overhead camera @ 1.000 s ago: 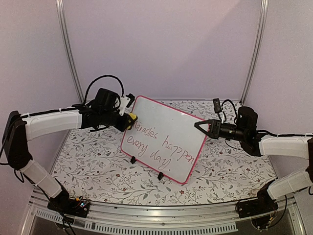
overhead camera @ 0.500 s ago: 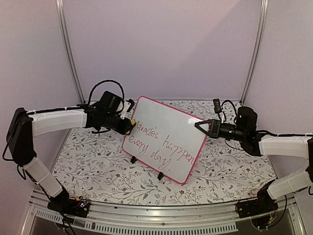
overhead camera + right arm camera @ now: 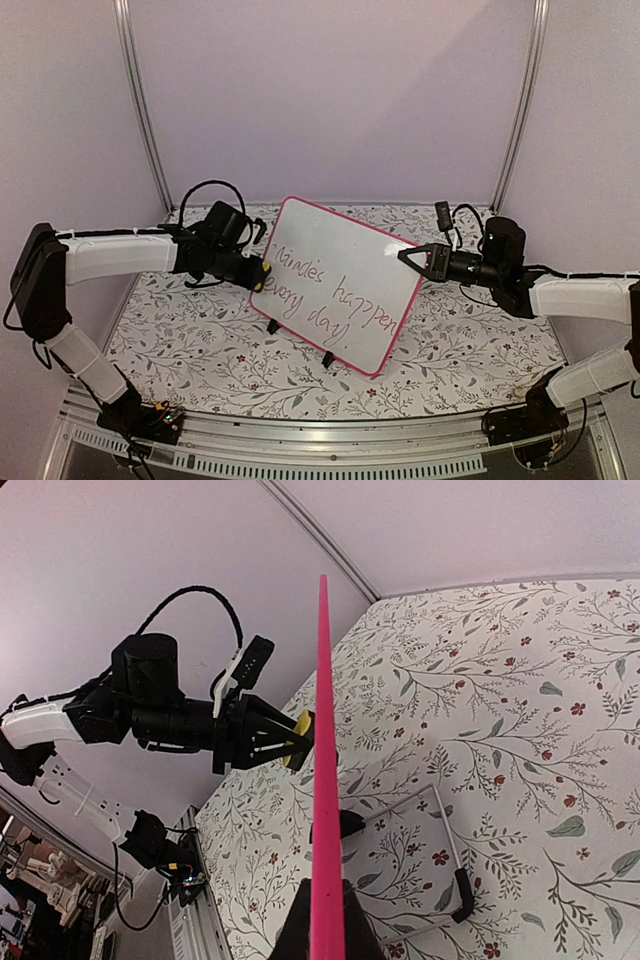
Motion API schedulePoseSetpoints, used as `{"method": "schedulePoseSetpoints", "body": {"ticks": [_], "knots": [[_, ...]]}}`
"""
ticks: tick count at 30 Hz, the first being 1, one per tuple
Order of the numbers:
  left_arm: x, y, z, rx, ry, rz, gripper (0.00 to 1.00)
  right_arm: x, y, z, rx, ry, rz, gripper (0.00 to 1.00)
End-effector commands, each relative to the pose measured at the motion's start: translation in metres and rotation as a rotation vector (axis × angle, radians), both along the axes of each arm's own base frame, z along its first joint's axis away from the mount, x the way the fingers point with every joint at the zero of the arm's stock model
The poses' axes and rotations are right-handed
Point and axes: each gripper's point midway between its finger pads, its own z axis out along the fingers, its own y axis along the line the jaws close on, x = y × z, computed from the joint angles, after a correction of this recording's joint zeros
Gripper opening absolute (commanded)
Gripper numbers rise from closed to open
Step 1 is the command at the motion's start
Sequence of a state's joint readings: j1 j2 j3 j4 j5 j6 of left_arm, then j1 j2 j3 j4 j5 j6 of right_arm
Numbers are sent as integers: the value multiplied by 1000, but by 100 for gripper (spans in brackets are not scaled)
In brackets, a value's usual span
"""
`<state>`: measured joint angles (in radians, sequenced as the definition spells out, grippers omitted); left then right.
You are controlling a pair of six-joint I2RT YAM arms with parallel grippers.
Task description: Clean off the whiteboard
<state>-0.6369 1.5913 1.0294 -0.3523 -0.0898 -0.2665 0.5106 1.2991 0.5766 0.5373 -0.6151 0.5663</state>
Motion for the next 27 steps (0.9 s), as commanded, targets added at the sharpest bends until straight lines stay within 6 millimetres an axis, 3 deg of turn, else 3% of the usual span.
{"method": "schedulePoseSetpoints", "body": {"ticks": [1,4,7,13,17,20,27], "knots": [[2,-13,32,-91,-90,-23,0,-54,18,-55,-108,162,233,0],[11,-26,55,-150,-160,-57,0,-55,17,-58,-113,192,227,0],[19,-39,65,-179,-179,-91,0,-55,17,-57,-114,204,227,0],[46,-57,62,-137,-174,-109,0,-53,20,-55,-127,219,245,0],[56,-48,44,-81,-134,-66,0,-51,21,-52,-146,195,246,0],[50,-34,29,-63,-99,-29,0,-50,20,-51,-156,184,245,0],[11,-14,6,-121,-28,20,0,-54,16,-63,-194,221,243,0]]}}
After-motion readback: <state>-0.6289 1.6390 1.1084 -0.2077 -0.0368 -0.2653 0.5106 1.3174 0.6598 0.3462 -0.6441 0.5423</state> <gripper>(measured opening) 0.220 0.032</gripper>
